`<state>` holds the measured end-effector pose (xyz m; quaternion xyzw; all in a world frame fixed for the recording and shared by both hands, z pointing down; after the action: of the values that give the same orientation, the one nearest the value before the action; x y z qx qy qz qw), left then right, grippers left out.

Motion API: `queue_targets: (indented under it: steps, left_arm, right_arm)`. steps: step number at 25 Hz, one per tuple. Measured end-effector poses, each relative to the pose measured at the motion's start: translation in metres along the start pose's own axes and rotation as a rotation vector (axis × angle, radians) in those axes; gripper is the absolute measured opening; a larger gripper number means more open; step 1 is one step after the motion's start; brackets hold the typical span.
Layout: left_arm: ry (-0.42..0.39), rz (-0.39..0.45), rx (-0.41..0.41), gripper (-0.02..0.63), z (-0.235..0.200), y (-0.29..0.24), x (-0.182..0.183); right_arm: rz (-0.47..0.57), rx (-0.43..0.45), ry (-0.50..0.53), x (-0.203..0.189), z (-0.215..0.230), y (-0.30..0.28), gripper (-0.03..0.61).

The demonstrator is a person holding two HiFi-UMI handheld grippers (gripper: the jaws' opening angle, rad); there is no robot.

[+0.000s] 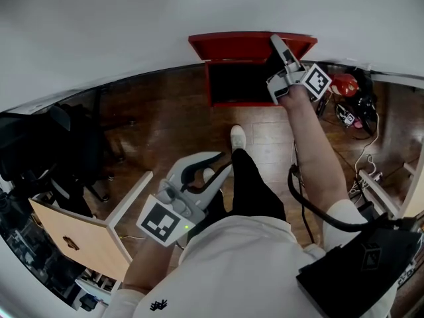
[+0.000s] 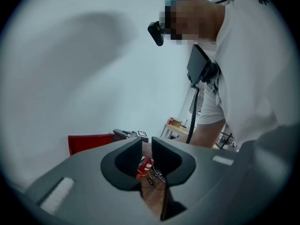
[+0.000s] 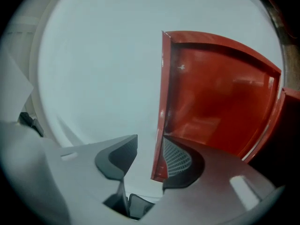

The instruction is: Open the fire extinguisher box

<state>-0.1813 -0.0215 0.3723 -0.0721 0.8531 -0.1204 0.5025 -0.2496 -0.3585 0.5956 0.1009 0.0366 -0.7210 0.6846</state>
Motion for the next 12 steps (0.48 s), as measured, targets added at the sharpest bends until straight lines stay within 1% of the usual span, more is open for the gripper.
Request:
queue_targets:
  steps: [1,3,5,7,9,12]
  left_arm:
    - [-0.004,0.001,-0.004,0.061,0.001,0.002,-0.001]
    - [-0.014,0.006,-0.011,0.061,0.004,0.009,-0.002]
    - [-0.021,0.002,-0.018,0.061,0.007,0.019,-0.005]
    - [-0.037,-0.010,-0.034,0.061,0.013,0.029,-0.011]
    - [-0.072,-0.018,-0.056,0.061,0.021,0.035,-0.020]
    - [-0.110,-0.011,-0.061,0.061,0.037,0.046,-0.033]
  right_arm:
    - [-0.006,0.008,0.003,-0.001,-0.004,0.002,0.152]
    - [-0.030,0.010,0.024,-0.006,-0.012,0.008,0.178]
    - [-0.063,-0.008,0.062,-0.015,-0.017,0.014,0.193]
    - [-0.078,-0.046,0.092,-0.019,-0.010,0.016,0.179]
    - [-0.058,-0.081,0.091,-0.010,-0.002,0.013,0.160]
    - [-0.018,-0.066,0.108,0.009,-0.010,0.000,0.149]
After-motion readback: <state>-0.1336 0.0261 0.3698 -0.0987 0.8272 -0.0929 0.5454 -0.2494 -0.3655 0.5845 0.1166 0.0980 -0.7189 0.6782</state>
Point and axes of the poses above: the fingertips, and each gripper's own axes: y backward along the fingers, z to its right, x out of its top, the point moved 8 cm from there along y, backward along the fingers, and after that the axes turned 5 degrees about y, right-handed, at the moved point
